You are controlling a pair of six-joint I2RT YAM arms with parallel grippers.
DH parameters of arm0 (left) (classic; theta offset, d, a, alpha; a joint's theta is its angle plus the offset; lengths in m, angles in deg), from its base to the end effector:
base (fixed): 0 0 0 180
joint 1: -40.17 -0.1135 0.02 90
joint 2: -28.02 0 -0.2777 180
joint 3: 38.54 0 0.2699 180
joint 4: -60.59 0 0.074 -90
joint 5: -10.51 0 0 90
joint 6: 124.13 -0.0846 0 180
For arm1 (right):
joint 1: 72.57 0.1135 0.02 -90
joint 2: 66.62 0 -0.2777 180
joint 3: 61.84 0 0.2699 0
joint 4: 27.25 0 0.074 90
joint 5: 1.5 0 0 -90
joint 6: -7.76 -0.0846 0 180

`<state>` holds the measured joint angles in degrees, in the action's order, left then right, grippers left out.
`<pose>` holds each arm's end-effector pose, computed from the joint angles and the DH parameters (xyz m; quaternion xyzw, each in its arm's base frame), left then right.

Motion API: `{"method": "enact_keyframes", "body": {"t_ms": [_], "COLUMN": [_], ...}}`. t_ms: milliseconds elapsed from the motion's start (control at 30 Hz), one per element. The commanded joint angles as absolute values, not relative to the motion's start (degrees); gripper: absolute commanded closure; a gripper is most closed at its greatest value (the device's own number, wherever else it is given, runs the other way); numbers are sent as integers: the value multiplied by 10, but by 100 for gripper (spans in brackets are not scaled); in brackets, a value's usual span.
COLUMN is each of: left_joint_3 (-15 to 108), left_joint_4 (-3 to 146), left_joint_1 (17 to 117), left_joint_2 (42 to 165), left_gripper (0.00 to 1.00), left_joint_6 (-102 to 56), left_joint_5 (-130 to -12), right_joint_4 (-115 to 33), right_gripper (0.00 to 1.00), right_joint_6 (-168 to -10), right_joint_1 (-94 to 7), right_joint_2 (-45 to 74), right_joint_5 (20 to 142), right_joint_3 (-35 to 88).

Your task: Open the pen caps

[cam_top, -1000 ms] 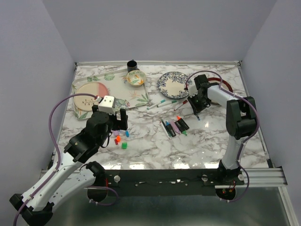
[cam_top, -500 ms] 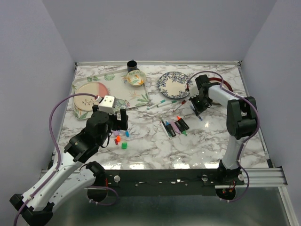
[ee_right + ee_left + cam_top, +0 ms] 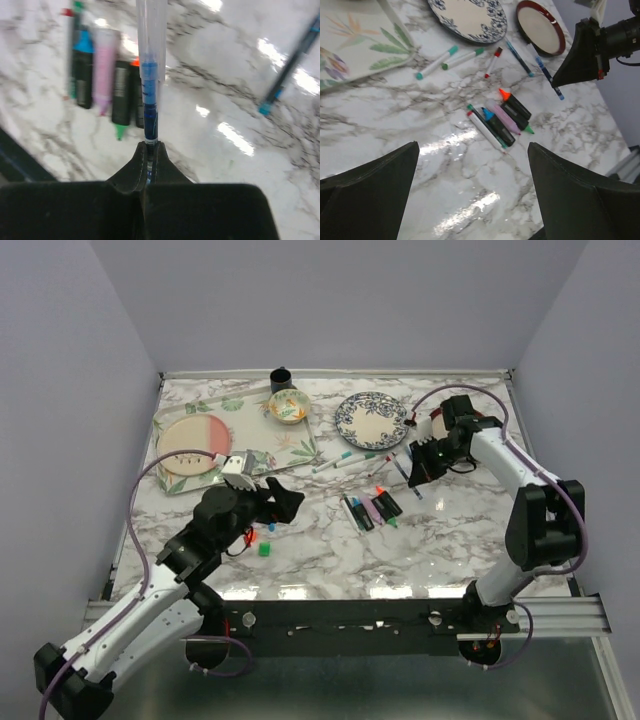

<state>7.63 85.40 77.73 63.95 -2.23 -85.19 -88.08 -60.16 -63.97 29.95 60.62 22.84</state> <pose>0.1746 -0.1237 0.2846 0.0086 0.7906 -0.3158 0.5245 0.3501 0.0930 0.1917 -0.2887 0.9158 0.2194 0.1727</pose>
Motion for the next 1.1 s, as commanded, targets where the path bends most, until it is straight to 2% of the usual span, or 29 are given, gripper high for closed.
{"method": "enact_keyframes", "body": {"t_ms": [0, 200, 400, 667, 800, 900, 933, 1067], "left_joint_3": [-28, -4, 70, 151, 185, 196, 197, 201], "left_joint_4": [553, 386, 372, 385, 429, 453, 457, 459], "left_joint_1": [774, 793, 842, 882, 890, 896, 896, 896], "left_joint_2": [702, 867, 989, 1089, 1113, 1116, 1116, 1120], "left_gripper": [1, 1, 4, 24, 36, 52, 62, 83], "left_joint_6": [205, 333, 357, 342, 321, 308, 305, 299], "left_joint_5": [-732, -744, -816, -846, -868, -892, -896, -890], "right_joint_4": [-925, -961, -971, -970, -967, -965, -963, -961], "right_gripper": [100, 100, 99, 100, 99, 100, 99, 100], "right_joint_6": [-554, -519, -514, -517, -519, -522, -523, -524], "right_joint_1": [-638, -634, -613, -587, -582, -582, -582, -580], "right_joint_2": [246, 235, 236, 240, 238, 238, 238, 239], "right_joint_5": [389, 290, 275, 277, 279, 279, 280, 285], "right_joint_3": [197, 200, 203, 204, 203, 202, 203, 201]}}
